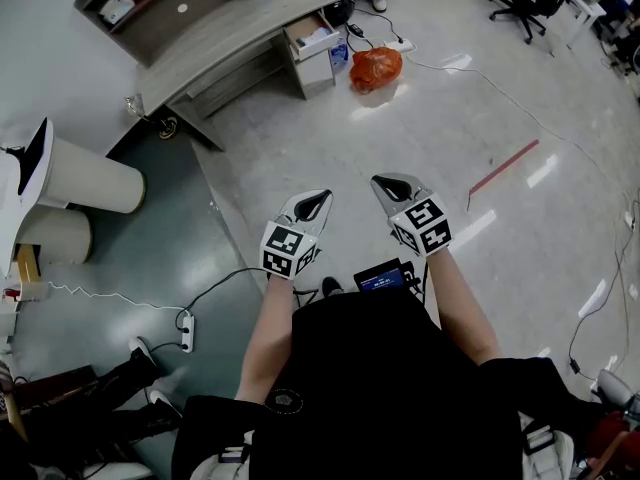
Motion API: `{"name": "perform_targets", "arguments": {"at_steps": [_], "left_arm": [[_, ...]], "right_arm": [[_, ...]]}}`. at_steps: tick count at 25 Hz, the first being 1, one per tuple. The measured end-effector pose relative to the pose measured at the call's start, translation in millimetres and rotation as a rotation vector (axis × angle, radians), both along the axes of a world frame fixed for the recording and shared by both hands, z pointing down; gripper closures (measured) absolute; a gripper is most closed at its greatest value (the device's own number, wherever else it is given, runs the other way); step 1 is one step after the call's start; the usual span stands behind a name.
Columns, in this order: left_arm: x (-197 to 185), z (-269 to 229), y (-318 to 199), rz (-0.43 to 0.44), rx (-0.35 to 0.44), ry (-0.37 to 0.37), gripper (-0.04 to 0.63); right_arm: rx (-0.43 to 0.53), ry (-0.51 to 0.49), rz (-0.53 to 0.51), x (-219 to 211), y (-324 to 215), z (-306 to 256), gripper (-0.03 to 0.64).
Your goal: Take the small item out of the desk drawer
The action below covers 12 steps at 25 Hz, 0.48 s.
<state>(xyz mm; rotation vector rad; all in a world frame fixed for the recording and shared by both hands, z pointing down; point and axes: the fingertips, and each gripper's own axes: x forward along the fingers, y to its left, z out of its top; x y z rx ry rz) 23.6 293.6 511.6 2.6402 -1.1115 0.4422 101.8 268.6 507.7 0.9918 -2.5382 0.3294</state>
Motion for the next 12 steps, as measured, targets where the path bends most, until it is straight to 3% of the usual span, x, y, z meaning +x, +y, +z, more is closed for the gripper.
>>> {"name": "perform_targets", "arguments": {"at_steps": [12], "left_arm": [[26.7,1.5,-3.9,-0.028,0.006,-0.026,0.595]], "right_arm": [[-0.011,-0.042,-0.052,25.3,-3.4,2.8,0.618]]}}
